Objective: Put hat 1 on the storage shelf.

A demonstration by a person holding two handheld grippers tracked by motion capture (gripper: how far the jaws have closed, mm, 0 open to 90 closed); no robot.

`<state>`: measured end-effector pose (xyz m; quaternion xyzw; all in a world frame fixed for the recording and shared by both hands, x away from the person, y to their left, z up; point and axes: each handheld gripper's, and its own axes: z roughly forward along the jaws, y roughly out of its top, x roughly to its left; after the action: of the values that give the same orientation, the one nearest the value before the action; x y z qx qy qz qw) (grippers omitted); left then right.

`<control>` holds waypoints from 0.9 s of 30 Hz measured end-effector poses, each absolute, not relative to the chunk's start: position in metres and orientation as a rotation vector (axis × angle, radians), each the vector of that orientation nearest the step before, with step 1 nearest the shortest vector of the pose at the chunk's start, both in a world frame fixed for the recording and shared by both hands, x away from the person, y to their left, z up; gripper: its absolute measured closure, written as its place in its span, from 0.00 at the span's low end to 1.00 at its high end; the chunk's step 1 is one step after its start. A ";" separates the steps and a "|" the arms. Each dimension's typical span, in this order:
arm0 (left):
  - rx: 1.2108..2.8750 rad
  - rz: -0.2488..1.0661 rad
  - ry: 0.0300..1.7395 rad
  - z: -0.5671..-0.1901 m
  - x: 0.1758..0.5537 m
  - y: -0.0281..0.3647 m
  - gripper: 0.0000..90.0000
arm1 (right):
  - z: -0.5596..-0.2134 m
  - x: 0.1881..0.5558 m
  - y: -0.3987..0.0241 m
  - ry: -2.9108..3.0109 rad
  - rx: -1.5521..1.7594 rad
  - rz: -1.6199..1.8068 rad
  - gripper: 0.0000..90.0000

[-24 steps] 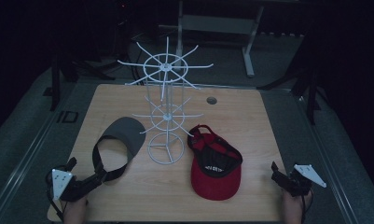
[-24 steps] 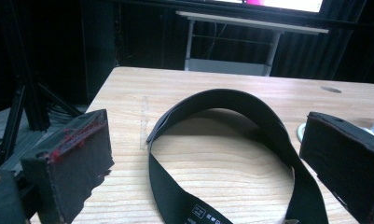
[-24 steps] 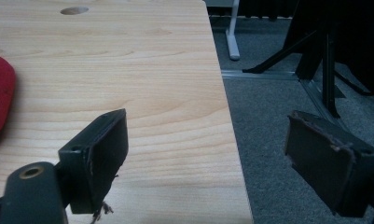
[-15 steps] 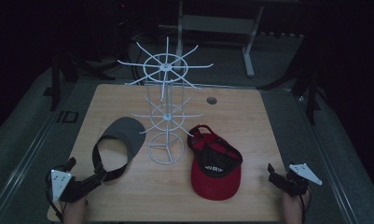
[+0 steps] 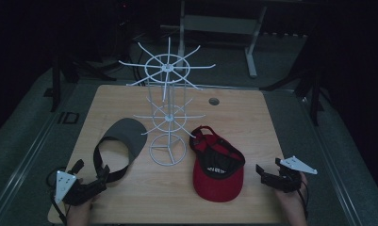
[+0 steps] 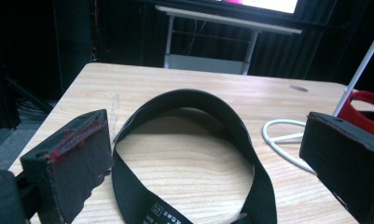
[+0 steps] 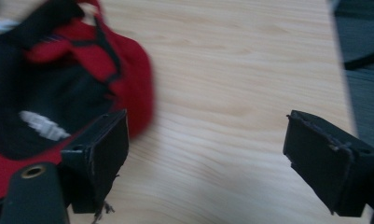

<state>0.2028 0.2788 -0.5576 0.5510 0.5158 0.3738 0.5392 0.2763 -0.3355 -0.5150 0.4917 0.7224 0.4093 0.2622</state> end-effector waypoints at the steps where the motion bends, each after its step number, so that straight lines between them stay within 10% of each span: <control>1: 1.311 0.869 1.225 -0.557 0.202 0.278 0.03 | -0.512 0.278 -0.333 1.973 1.321 1.126 0.17; 27: 1.336 0.814 1.234 -0.558 0.203 0.276 0.03 | -0.517 0.352 -0.247 2.294 1.068 0.981 0.33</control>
<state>0.2035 0.2761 -0.5579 0.5629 0.5200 0.3429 0.5433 0.3522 -0.2467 -0.5174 0.3845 0.8260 0.3534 0.2124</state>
